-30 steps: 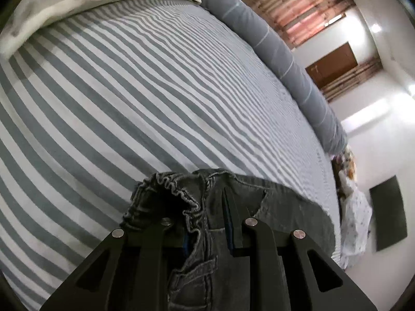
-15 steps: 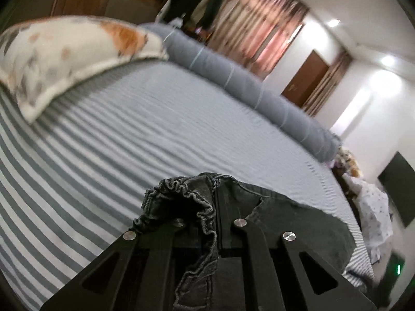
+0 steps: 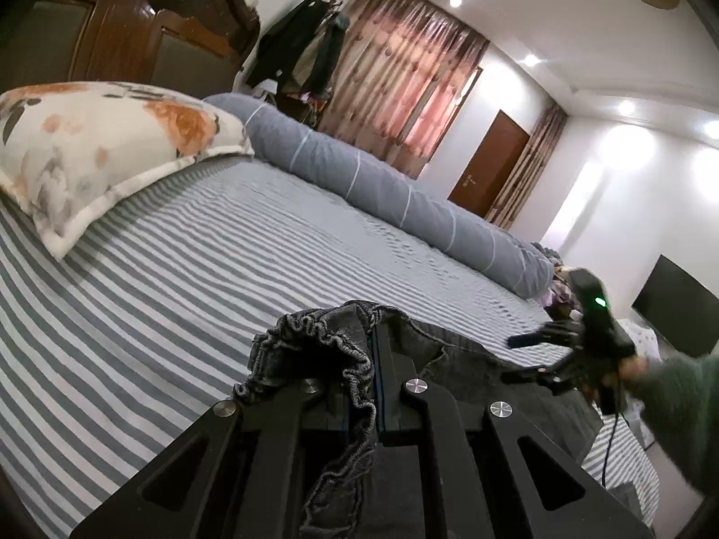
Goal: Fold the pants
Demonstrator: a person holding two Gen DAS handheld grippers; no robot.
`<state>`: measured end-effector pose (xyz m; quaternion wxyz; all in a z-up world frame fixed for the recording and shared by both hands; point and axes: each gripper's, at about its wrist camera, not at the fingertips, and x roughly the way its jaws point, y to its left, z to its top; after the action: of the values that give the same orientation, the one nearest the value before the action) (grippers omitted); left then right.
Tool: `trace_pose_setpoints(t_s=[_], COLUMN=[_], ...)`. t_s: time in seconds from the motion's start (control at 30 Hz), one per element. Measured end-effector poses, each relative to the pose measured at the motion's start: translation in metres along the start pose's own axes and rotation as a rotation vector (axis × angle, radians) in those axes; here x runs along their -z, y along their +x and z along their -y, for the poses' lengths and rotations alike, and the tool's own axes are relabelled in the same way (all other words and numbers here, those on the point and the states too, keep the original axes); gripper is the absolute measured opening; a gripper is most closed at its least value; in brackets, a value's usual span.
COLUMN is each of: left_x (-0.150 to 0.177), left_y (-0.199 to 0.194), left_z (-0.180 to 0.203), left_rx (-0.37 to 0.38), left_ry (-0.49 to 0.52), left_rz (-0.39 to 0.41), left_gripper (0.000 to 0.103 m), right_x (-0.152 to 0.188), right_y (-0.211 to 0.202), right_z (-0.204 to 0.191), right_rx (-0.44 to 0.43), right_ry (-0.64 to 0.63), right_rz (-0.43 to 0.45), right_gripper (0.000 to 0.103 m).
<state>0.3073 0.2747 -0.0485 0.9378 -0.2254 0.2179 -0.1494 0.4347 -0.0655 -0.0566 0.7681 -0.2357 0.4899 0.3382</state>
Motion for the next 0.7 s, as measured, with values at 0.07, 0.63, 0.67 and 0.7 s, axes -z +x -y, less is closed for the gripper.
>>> trace_pose_setpoints(t_s=[0.07,0.63,0.67,0.7], left_x=[0.001,0.011,0.01,0.01], left_y=[-0.004,0.006,0.009,0.011], left_z=[0.0,-0.004,-0.006,-0.008], left_rx=[0.01,-0.086,-0.094,-0.106], left_ry=[-0.002,-0.022,-0.03,-0.038], left_rz=[0.017,0.007,-0.002,-0.011], left_gripper=[0.007,0.007,0.007,0.007], right_x=[-0.009,0.045,0.045,0.045], right_y=[0.01,0.006,0.005,0.003], right_z=[0.002,0.047,0.046,0.046], right_rx=[-0.017,-0.067,-0.057,-0.045], right_ry=[-0.056,-0.048,-0.047,-0.048], right_rz=[-0.041,-0.141,-0.135,-0.129], right_gripper=[0.08,0.009,0.009,0.009])
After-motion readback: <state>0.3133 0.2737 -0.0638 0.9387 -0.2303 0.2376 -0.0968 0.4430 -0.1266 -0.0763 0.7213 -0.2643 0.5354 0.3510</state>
